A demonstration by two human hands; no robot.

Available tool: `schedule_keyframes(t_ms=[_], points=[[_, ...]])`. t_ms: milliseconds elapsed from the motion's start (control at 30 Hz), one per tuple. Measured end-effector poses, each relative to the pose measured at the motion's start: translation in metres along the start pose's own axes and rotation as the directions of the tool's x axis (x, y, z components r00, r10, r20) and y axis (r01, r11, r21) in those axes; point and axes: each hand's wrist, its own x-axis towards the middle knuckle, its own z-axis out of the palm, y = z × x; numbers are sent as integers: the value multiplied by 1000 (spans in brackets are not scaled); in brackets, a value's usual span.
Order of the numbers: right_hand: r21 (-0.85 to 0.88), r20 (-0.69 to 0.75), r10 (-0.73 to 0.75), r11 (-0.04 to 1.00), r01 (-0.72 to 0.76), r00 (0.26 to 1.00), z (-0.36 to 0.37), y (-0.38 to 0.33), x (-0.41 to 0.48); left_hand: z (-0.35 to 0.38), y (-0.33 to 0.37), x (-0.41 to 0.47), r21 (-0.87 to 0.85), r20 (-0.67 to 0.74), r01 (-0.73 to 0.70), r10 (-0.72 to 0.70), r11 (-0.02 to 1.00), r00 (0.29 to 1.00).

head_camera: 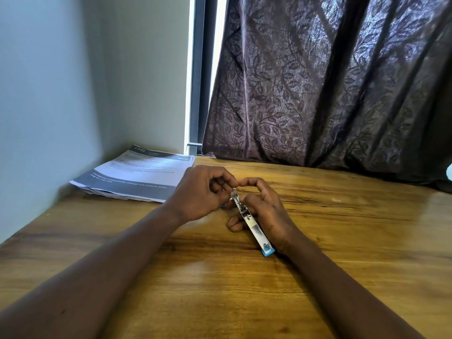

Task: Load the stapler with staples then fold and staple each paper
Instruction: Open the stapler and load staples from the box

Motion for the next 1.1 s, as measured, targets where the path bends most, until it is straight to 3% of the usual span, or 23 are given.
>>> schedule_keyframes(t_ms=[367, 533, 733, 1000, 1100], points=[[-159, -5, -89, 983, 87, 996, 1, 0, -4, -5, 7, -2, 135, 90, -118, 107, 984, 990], [-172, 3, -104, 980, 103, 995, 3, 0, -6, -4, 4, -1, 131, 43, -13, 7, 991, 999], [-199, 16, -115, 973, 116, 993, 1, 2, -4, -1, 7, -2, -32, 49, 172, -171, 985, 984], [-234, 17, -133, 963, 133, 991, 2, 1, -5, 3, 8, -3, -79, -11, 251, -252, 965, 968], [-234, 20, -136, 963, 137, 991, 1, 2, -5, 6, 8, -1, -160, 5, 347, -351, 924, 936]])
